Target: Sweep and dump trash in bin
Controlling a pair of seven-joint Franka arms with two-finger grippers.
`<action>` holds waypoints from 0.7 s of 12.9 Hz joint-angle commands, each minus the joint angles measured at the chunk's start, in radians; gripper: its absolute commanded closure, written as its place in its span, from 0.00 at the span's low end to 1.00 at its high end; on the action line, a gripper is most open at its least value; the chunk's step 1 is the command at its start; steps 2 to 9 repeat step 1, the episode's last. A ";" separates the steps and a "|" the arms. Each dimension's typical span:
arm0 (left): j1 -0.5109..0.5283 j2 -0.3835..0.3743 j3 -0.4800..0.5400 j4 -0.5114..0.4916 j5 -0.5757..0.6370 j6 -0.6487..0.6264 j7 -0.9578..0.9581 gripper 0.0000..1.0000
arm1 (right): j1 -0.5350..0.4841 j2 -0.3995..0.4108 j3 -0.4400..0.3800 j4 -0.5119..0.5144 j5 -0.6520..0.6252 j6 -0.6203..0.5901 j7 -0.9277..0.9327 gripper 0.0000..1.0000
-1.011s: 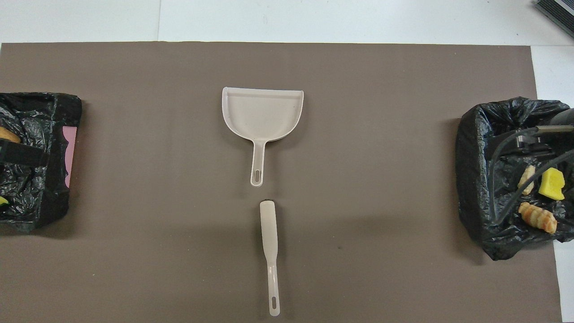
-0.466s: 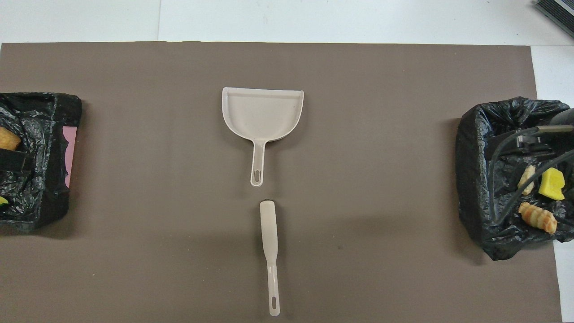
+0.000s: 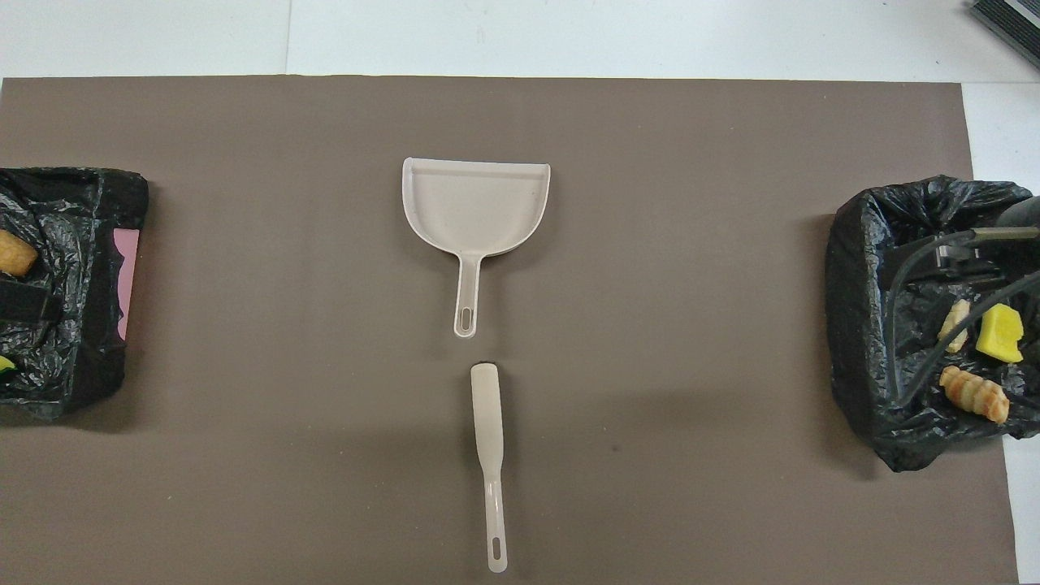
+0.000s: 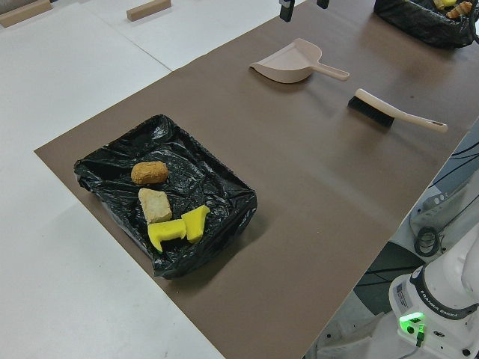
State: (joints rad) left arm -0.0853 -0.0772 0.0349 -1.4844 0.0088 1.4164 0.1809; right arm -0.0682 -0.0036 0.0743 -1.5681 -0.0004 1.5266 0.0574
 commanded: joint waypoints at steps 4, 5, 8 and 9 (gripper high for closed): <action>0.015 -0.030 -0.009 -0.033 -0.010 -0.004 0.000 0.00 | -0.015 -0.015 0.013 -0.015 0.002 -0.003 0.015 0.00; 0.015 -0.030 -0.009 -0.033 -0.010 -0.004 0.000 0.00 | -0.015 -0.015 0.013 -0.015 0.002 -0.003 0.015 0.00; 0.015 -0.030 -0.009 -0.033 -0.010 -0.004 0.000 0.00 | -0.015 -0.015 0.013 -0.015 0.002 -0.003 0.015 0.00; 0.015 -0.030 -0.009 -0.033 -0.010 -0.004 0.000 0.00 | -0.015 -0.015 0.013 -0.015 0.002 -0.003 0.015 0.00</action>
